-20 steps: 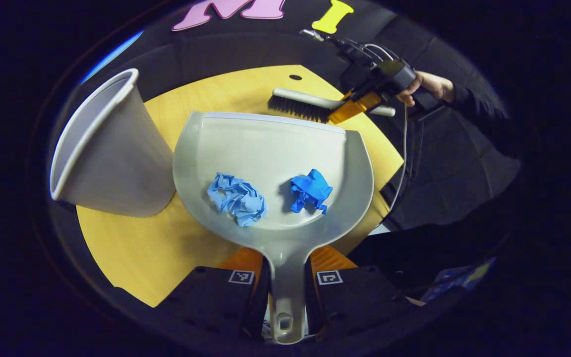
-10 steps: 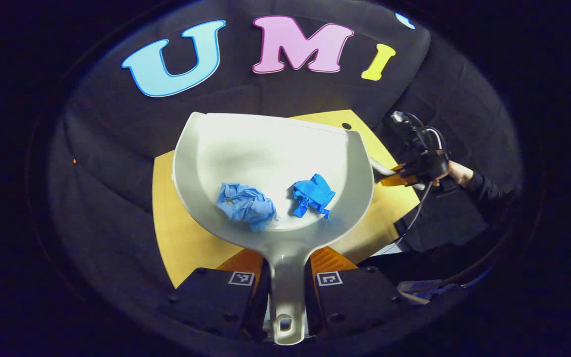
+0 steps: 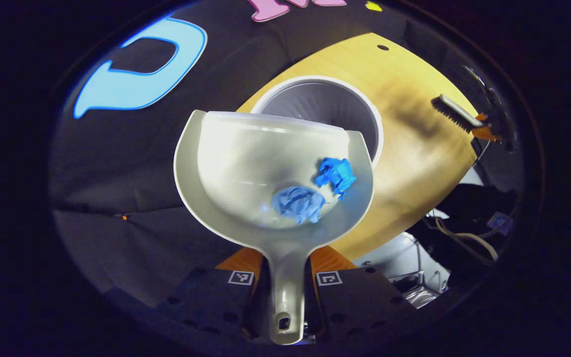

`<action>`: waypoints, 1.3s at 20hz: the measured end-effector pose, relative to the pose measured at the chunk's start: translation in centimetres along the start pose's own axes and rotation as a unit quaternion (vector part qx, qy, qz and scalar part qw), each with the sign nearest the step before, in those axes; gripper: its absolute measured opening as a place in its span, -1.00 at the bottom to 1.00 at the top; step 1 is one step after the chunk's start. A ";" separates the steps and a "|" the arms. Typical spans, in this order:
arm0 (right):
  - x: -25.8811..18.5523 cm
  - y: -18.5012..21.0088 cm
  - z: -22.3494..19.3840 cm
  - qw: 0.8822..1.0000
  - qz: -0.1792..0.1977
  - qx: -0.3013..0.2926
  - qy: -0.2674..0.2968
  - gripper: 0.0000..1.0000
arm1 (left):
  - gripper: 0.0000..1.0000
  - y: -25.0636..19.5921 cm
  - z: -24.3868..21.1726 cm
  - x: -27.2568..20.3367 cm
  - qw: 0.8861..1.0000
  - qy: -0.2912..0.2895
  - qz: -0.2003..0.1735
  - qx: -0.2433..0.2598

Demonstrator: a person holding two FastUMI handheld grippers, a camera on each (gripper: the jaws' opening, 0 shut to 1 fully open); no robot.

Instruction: Pick up the small broom and dustpan from the desktop, sweep the trash into the dustpan with the broom, and then empty the trash into the garbage bin.

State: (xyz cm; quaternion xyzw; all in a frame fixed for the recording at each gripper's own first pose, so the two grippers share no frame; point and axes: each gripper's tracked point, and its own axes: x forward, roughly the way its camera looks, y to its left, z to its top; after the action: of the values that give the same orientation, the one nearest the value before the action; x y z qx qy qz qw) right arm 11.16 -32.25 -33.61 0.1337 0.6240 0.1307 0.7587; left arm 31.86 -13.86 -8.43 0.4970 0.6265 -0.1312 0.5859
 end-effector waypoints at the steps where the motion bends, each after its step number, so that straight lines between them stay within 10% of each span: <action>1: -0.4 -0.1 0.1 1.000 0.002 0.004 -0.002 -0.48 | -0.42 -1.2 1.1 0.0 1.000 0.008 0.012 0.019; 8: -0.3 -0.7 -0.6 0.999 -0.008 0.029 -0.010 -0.48 | -0.41 -4.8 4.2 1.2 0.998 0.020 0.056 0.038; 14: -0.5 -1.7 -0.4 0.999 -0.011 0.042 -0.018 -0.48 | -0.41 -5.3 3.1 -1.1 0.994 -0.081 0.046 -0.064; 20: -0.9 -3.4 3.4 0.995 -0.055 0.052 -0.062 -0.48 | -0.42 -10.5 3.8 -8.6 0.940 -0.293 0.008 -0.176; 26: -1.6 -5.4 6.9 0.983 -0.109 0.098 -0.115 -0.47 | -0.42 -23.9 10.7 -10.2 0.876 -0.402 -0.146 -0.224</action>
State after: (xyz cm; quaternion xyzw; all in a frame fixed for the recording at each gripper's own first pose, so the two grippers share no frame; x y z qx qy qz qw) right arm 17.83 -38.12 -32.89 0.1524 0.5534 -0.0305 0.8183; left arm 17.91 -37.88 -12.54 0.1592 0.4151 -0.2598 0.8572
